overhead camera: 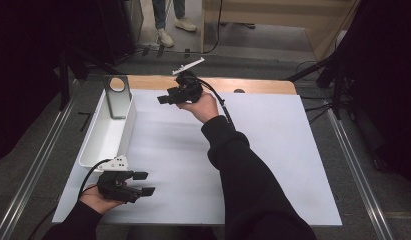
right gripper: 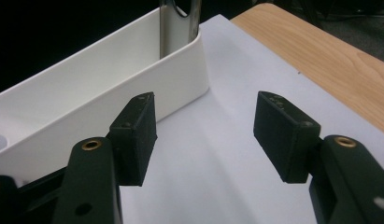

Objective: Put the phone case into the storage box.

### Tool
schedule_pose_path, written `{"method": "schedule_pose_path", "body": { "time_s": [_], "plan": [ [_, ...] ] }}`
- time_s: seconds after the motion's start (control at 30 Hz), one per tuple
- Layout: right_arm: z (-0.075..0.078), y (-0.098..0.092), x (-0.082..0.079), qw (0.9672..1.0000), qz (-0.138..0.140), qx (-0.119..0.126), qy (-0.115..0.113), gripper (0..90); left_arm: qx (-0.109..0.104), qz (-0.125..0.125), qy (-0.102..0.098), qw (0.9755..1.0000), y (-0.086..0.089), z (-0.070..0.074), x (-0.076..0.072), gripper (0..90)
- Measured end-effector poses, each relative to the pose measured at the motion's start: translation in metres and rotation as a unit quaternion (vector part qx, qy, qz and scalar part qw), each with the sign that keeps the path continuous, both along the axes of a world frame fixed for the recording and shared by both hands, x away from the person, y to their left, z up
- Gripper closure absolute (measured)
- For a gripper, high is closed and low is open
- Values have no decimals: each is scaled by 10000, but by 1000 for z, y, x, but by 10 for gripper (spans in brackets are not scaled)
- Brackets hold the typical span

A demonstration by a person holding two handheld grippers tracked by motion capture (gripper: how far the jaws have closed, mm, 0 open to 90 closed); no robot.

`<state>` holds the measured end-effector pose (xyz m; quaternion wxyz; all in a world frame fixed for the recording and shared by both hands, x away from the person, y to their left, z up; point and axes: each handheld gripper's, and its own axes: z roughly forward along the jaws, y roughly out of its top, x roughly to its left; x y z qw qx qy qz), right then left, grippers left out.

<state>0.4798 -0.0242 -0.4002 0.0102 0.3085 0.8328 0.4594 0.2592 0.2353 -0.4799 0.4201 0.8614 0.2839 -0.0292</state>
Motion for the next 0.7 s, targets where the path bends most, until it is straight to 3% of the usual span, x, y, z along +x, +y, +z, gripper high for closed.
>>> {"method": "schedule_pose_path", "body": {
  "time_s": [0.7],
  "plan": [
    [-9,-57,-46,10000,40,29,31,361,-20,27,3,10000,-2,-2,1,330]
  ]
}}
